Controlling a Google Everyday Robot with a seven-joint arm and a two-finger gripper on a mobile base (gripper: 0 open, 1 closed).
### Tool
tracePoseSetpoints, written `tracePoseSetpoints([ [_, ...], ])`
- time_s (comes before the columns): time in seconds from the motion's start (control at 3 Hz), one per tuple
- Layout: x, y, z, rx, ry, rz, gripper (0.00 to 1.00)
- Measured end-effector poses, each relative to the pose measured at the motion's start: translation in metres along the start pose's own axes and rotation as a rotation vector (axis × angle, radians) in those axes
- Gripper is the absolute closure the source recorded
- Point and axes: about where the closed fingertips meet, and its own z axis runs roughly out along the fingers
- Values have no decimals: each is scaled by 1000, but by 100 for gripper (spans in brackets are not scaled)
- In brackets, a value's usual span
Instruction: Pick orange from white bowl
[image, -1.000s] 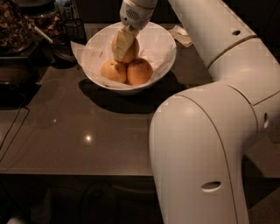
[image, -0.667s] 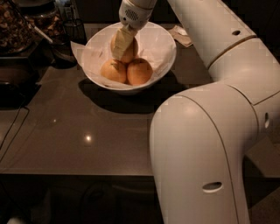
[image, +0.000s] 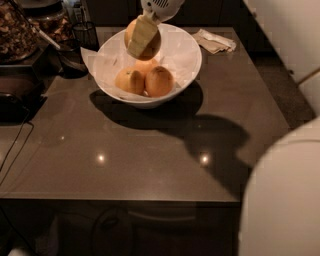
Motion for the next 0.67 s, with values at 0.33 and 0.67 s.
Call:
tracePoseSetpoints([
  [0.33,-2,36,-35,-11,-55,-13,100],
  [0.67,6,72,-58,-39,-90,-7,100],
])
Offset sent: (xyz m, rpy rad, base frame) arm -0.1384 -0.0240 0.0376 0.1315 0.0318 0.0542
